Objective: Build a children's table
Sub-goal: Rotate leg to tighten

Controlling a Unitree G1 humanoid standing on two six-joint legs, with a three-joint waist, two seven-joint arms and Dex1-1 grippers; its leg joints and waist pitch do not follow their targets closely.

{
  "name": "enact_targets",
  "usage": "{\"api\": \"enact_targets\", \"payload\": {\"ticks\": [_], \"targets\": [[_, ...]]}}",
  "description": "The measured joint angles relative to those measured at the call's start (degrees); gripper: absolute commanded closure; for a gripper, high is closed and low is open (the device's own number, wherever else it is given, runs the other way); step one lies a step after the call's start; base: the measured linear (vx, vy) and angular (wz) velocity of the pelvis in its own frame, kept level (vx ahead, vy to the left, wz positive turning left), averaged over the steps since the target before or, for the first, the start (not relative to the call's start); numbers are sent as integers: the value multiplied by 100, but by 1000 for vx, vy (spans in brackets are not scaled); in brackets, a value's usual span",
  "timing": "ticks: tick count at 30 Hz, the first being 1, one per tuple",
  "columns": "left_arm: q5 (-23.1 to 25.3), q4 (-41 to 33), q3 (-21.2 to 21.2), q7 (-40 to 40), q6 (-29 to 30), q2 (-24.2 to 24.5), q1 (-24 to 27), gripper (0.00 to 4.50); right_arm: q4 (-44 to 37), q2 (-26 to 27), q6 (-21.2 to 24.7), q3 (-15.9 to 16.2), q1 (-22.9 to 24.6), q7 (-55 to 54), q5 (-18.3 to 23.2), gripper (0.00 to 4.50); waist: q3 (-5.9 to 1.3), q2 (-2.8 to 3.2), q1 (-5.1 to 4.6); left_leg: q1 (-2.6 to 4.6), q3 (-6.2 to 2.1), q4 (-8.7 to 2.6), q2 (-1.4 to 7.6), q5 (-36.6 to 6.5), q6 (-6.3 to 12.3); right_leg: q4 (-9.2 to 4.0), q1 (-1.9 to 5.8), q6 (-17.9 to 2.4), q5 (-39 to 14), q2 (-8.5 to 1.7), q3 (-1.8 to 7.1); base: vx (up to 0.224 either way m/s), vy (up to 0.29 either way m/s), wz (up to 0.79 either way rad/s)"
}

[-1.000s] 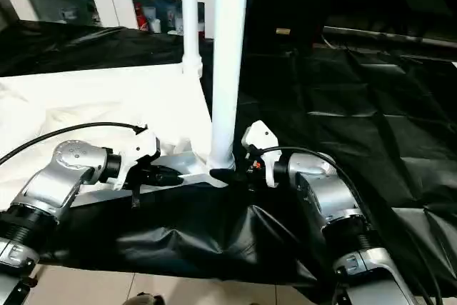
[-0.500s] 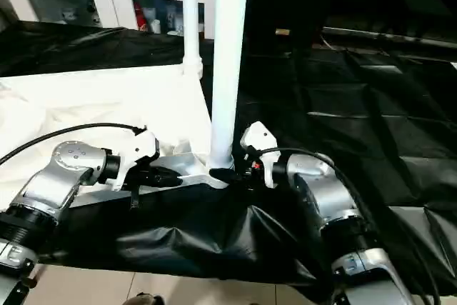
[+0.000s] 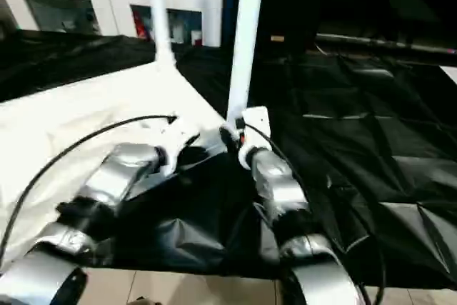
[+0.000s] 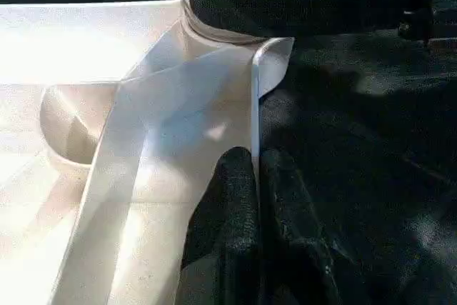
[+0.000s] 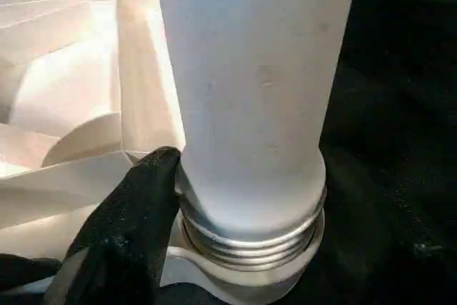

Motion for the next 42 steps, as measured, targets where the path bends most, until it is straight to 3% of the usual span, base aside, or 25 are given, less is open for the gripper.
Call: {"api": "enact_targets", "payload": {"ticks": [1,2,4,5,9,13,16,20,22,29,42], "targets": [[0,19,4,0,-7,-3,-14,450,24,6,-22,-27,-15,13,0,177,0,0,3,-1,0,-4,0,0,0,0,-1,1,0,0,-1,0,0,0],[-1,24,8,0,-14,-3,-17,450,61,5,-89,-41,-16,44,-1,122,0,0,5,-1,-1,-8,1,0,0,0,-2,4,-2,0,-3,0,0,0],[-1,23,8,-22,-37,8,-19,450,93,-27,-186,-49,-17,146,-6,122,0,1,8,-4,-1,-12,1,0,0,0,-4,5,-3,0,-5,0,0,0],[-2,21,1,-56,-59,20,-19,450,125,-101,-242,-12,-17,224,-51,98,1,2,13,-8,-1,-13,1,0,0,0,-6,5,-3,0,-6,0,0,0],[-36,-39,-12,-280,-149,177,-1,450,10,-578,-311,360,60,936,-262,64,3,2,11,-20,-2,-19,4,0,0,0,-13,4,-2,0,-11,0,0,0],[-150,-223,-53,-959,-430,588,121,450,-649,-1353,-379,802,425,2204,-373,64,6,7,20,-60,-6,-30,6,0,0,1,-48,3,-1,0,-17,0,0,0],[-285,-366,-49,-1535,-687,899,246,450,-969,-1683,-425,861,565,2953,-341,64,6,8,10,-94,-4,-34,12,1,1,7,-93,3,-1,8,-17,0,0,0],[-510,-678,-108,-2379,-738,1280,423,450,-1660,-2055,-66,930,770,4178,214,64,9,11,21,-139,-3,-25,20,13,36,6,-127,-2,-3,13,-20,0,0,0],[-602,-738,-137,-2691,-781,1401,470,450,-1829,-2178,35,990,773,4482,295,64,10,11,39,-148,-3,-16,23,12,38,7,-131,-2,-3,13,-25,0,0,0],[-689,-815,-137,-3045,-781,1554,532,450,-1763,-2106,29,1141,770,4717,219,64,16,4,53,-152,-2,0,25,-3,9,9,-131,-18,7,13,-22,0,0,0],[-691,-849,-135,-3072,-771,1553,551,450,-1758,-2085,190,1180,748,4839,242,165,17,1,66,-151,-2,1,25,4,21,14,-132,-18,7,13,-23,0,0,0]]}}
